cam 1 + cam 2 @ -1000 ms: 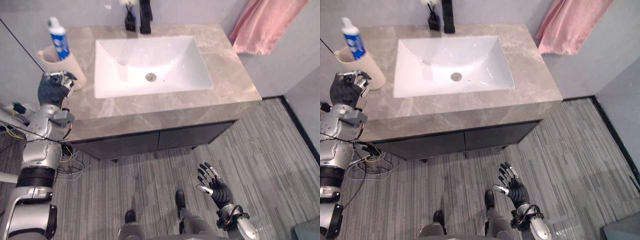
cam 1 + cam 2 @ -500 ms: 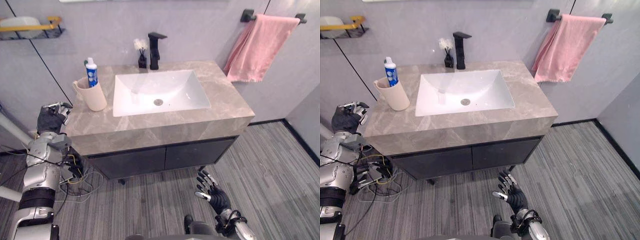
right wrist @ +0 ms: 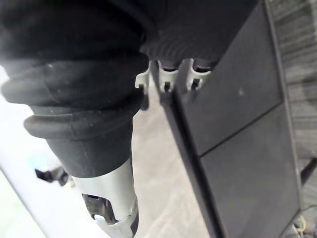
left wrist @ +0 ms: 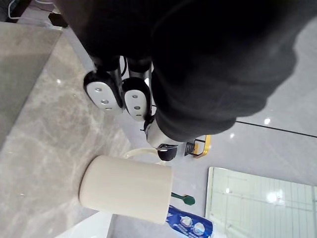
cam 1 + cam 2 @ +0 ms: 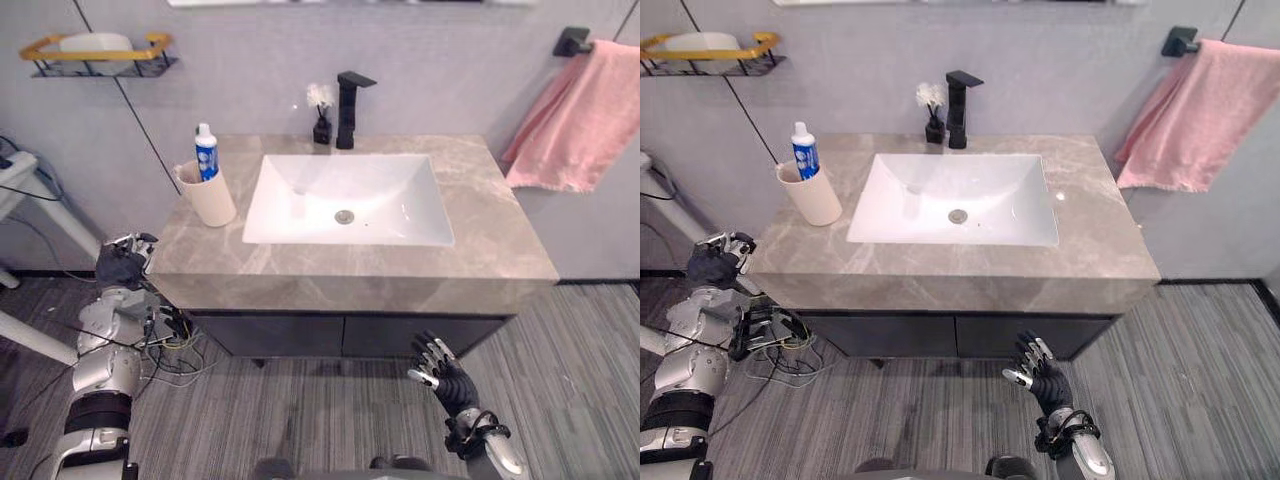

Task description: Organize washtable

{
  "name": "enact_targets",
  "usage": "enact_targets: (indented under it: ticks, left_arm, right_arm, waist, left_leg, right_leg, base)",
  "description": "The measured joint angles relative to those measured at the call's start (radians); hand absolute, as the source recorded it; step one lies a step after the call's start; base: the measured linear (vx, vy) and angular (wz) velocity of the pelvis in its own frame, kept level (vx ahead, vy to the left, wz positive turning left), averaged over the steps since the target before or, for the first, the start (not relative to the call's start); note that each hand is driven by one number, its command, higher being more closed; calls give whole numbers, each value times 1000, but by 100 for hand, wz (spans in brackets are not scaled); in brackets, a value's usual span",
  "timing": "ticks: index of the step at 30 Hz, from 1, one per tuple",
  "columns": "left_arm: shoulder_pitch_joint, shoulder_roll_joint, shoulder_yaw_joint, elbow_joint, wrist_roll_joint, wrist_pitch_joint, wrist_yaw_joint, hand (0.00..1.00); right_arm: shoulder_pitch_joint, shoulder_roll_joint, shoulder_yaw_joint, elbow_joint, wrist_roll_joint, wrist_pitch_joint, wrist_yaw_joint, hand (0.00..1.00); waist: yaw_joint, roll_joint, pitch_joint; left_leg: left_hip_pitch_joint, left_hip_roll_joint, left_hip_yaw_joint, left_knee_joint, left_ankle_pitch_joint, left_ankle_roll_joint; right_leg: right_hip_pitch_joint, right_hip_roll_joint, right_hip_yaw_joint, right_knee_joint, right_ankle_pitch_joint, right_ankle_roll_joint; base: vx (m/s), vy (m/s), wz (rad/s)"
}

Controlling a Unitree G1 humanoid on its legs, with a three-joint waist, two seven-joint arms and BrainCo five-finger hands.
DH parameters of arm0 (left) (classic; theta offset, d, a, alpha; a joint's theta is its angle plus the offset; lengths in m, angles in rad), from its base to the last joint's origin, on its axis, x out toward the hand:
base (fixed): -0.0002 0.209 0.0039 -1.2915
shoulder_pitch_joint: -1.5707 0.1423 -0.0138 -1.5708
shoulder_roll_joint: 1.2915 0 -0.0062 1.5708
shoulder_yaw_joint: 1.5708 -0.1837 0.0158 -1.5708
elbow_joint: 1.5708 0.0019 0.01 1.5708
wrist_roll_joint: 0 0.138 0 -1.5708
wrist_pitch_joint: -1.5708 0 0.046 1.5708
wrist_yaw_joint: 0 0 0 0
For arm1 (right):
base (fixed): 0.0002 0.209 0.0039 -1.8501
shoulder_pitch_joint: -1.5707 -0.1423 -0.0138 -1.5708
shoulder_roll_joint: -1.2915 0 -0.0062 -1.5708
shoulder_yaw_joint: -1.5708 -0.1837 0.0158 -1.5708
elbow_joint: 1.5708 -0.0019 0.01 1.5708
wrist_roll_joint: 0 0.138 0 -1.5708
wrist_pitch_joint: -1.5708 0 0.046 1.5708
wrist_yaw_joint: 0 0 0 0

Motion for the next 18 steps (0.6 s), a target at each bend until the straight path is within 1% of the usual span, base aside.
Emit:
enact_targets:
  ticks: [1,2,3,4,5,7,8,10,11,12,14,15,18]
  left_arm:
    - [0,-3,0,-1,0,0,-3,100]
    - [1,-3,0,-1,0,0,-7,100]
    - [4,-10,-1,-2,0,0,-11,100]
    - [7,-11,-1,-8,0,0,-14,100]
    - [11,-9,5,-9,0,-1,-17,100]
    - [35,-12,5,-10,1,0,-16,100]
    - [50,-14,5,-10,1,1,-16,100]
    - [54,-18,5,-11,2,0,-17,100]
    - [58,-18,8,-17,2,0,-17,100]
    - [61,-18,8,-19,2,0,-17,100]
    - [65,-19,8,-19,3,0,-17,100]
    - [65,-19,8,-19,3,0,-17,100]
    - [64,-19,7,-19,4,1,-19,100]
  right_arm:
    - [-13,-3,-21,1,0,0,-1,0]
    - [-19,-3,-31,1,0,0,-3,0]
    - [-24,-8,-54,0,0,-6,-16,0]
    - [-24,-14,-57,0,1,-7,-20,0]
    - [-25,-6,-59,11,0,-5,-21,0]
    - [-14,24,-50,7,-3,-5,-20,0]
    - [-3,39,-36,7,-5,-5,-20,0]
    - [1,44,-21,7,-7,-5,-19,0]
    - [1,45,-17,7,-11,-5,-19,0]
    - [1,47,-17,7,-13,-5,-19,0]
    - [5,46,-18,7,-38,-5,-19,0]
    - [6,46,-18,7,-42,-5,-20,0]
    - [10,46,-20,11,-46,-5,-19,0]
  waist:
    - [-1,1,6]
    - [0,-1,11]
    - [8,11,8]
    - [12,24,9]
    - [16,16,7]
    - [15,-10,0]
    - [12,-17,-5]
    - [8,-22,-9]
    - [7,-22,-8]
    - [8,-21,-9]
    - [-3,-21,-9]
    - [-3,-21,-10]
    - [-9,-14,-10]
  left_leg:
    - [-13,-25,27,-37,-12,9]
    - [-16,-45,31,-63,-11,9]
    - [-7,-94,39,-200,54,-2]
    - [-7,-98,50,-232,100,-6]
    - [12,-99,60,-250,83,-15]
    - [47,-127,71,-320,110,-9]
    - [65,-142,77,-360,124,-3]
    - [84,-159,82,-405,142,4]
    - [90,-164,90,-425,150,6]
    - [94,-165,95,-433,152,7]
    - [99,-168,100,-445,153,8]
    - [99,-167,100,-447,153,8]
    - [99,-160,102,-450,153,7]
  right_leg:
    - [9,-13,-7,-12,-1,-1]
    - [13,-21,-7,-15,-1,-1]
    - [12,-28,-6,-12,-3,3]
    - [14,-16,-2,-8,-10,14]
    - [14,-19,8,0,-22,23]
    - [13,-39,23,-4,-26,30]
    - [14,-45,28,-13,-26,30]
    - [16,-55,35,-28,-24,33]
    - [15,-56,43,-41,-17,44]
    - [15,-56,47,-47,-14,48]
    - [17,-56,51,-64,-9,52]
    - [17,-55,52,-66,-8,52]
    - [31,-45,55,-105,14,57]
  base:
    - [112,-52,34]
    - [63,34,20]
    - [48,58,-1]
    - [54,83,-7]
    - [46,59,-5]
    - [75,78,-6]
    - [85,94,-7]
    - [54,75,-5]
    - [37,62,-12]
    - [60,65,-16]
    - [59,28,-8]
    - [51,-2,-3]
    - [52,-16,-10]
